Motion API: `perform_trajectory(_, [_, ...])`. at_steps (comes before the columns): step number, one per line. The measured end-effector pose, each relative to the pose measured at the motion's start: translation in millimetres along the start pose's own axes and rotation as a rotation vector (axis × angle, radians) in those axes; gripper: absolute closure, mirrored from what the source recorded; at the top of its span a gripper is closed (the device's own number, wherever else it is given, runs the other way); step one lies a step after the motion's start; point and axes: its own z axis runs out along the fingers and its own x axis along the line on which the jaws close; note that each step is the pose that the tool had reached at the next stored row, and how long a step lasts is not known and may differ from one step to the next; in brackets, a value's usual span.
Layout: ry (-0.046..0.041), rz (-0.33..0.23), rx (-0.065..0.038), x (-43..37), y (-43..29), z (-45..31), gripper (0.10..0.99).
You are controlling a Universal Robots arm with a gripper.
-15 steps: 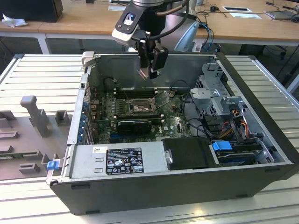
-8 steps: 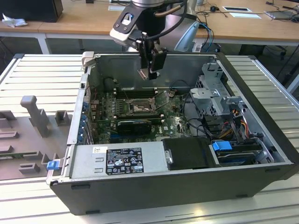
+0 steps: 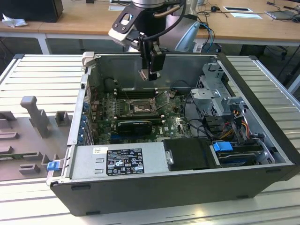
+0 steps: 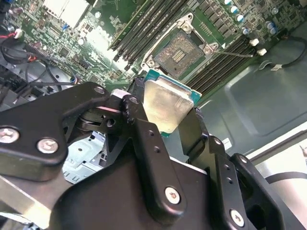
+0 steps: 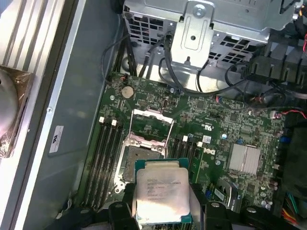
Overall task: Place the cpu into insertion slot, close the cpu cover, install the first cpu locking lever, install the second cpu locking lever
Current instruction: 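Place the cpu into insertion slot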
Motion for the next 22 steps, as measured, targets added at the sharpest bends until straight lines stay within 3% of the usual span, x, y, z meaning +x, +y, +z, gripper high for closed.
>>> perform_trajectory(4, [-0.0024,0.029,0.000,0.0,0.0,0.4,0.557])
perform_trajectory(16, [-0.0159,0.186,-0.003,0.0,-0.3,3.8,0.557])
perform_trajectory(22, [-0.0173,0.199,-0.003,0.0,-2.5,18.7,0.557])
